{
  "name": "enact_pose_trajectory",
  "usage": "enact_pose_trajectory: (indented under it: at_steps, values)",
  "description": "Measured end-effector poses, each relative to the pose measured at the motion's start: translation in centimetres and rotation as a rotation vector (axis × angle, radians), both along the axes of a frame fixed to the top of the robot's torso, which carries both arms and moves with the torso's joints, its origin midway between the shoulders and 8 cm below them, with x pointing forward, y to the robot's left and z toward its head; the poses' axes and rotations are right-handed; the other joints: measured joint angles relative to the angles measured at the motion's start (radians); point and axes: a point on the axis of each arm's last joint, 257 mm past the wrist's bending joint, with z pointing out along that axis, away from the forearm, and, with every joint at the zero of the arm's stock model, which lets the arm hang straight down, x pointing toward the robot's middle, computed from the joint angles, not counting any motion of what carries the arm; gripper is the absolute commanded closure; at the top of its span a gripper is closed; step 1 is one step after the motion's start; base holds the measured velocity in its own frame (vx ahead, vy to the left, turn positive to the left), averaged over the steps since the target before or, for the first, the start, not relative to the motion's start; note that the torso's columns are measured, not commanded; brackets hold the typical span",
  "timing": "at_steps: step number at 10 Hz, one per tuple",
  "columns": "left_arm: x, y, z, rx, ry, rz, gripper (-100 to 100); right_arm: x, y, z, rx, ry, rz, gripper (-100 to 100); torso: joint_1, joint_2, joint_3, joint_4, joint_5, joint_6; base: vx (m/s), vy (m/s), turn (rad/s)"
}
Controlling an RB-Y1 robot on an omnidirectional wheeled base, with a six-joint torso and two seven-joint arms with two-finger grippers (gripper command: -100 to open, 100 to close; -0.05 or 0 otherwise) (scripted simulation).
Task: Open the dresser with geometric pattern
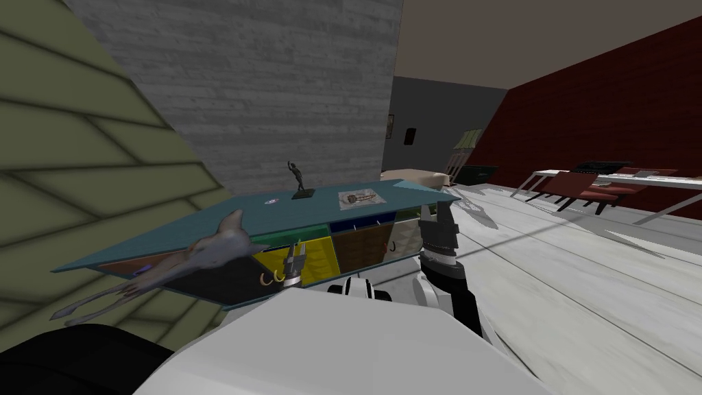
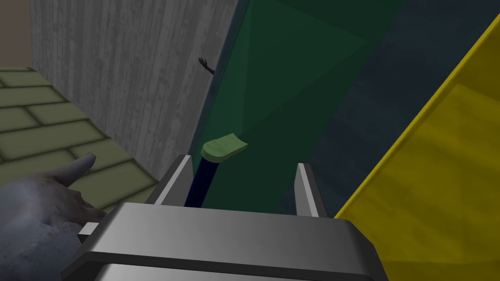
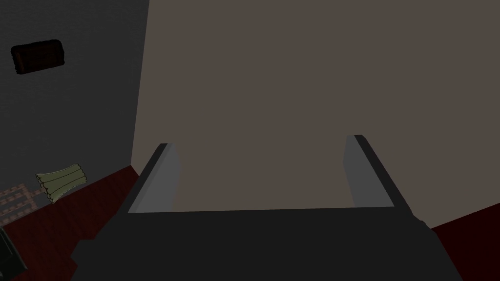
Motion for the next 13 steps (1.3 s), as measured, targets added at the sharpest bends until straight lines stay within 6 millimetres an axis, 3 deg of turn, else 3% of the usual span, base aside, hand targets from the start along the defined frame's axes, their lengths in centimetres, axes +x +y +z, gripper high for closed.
enact_pose_trajectory:
  at_steps: [7,8,13]
  values:
    - [0.5,1.2,0.8,-0.005,0.03,-0.012,100,0.0,0.0,0.0,0.0,0.0,0.0,0,-0.006,0.002,-0.002,0.007,-0.009,0.0,-0.116,-0.066,0.023]
    - [0.5,1.2,0.6,-0.007,0.036,-0.012,-100,0.0,0.0,0.0,0.0,0.0,0.0,0,-0.006,0.0,-0.002,0.004,-0.007,0.001,-0.08,0.021,-0.005]
    - [4.6,1.1,0.4,-0.004,0.042,0.009,-100,0.0,0.0,0.0,0.0,0.0,0.0,0,-0.005,-0.005,-0.004,-0.001,-0.003,0.002,-0.104,0.032,-0.006]
